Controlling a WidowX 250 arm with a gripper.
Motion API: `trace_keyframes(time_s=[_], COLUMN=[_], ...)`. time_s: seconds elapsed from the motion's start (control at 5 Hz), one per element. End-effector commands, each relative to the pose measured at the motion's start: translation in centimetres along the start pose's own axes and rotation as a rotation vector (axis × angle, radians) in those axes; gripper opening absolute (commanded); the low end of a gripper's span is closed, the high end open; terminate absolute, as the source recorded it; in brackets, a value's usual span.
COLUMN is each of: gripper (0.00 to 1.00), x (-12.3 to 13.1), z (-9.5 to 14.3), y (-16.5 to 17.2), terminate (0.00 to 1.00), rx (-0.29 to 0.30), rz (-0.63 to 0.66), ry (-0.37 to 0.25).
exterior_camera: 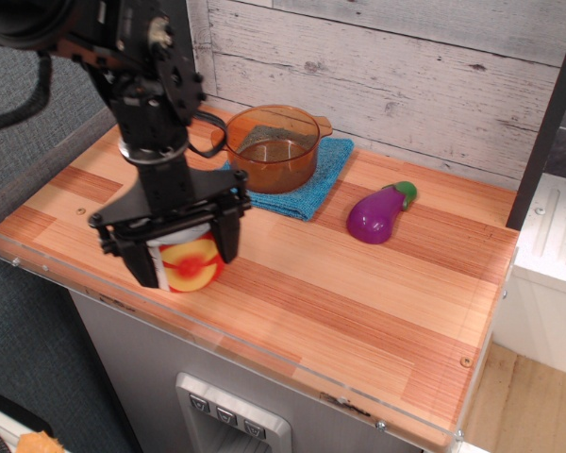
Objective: Pick up the can from the edge and place it next to the utensil
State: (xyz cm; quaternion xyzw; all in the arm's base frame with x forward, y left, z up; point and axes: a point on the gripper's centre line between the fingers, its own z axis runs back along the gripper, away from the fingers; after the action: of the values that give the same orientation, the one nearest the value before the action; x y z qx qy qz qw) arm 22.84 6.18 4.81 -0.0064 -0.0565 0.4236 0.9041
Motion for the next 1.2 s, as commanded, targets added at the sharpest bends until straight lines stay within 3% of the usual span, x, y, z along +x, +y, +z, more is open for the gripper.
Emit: trace_keyframes(time_s=[0.0,0.2,1.0], gripper=[1.0,1.0,1.0], x=[2.6,4.1,7.3], z=[0.8,0.9,0.1], y=[0.4,0.8,2.0], terminate=[0.0,0.0,0.0], rx=[0.063,0.06,0.099], rz=[-0.16,-0.222,-0.261], ry=[-0.067,-0.076,-0.08])
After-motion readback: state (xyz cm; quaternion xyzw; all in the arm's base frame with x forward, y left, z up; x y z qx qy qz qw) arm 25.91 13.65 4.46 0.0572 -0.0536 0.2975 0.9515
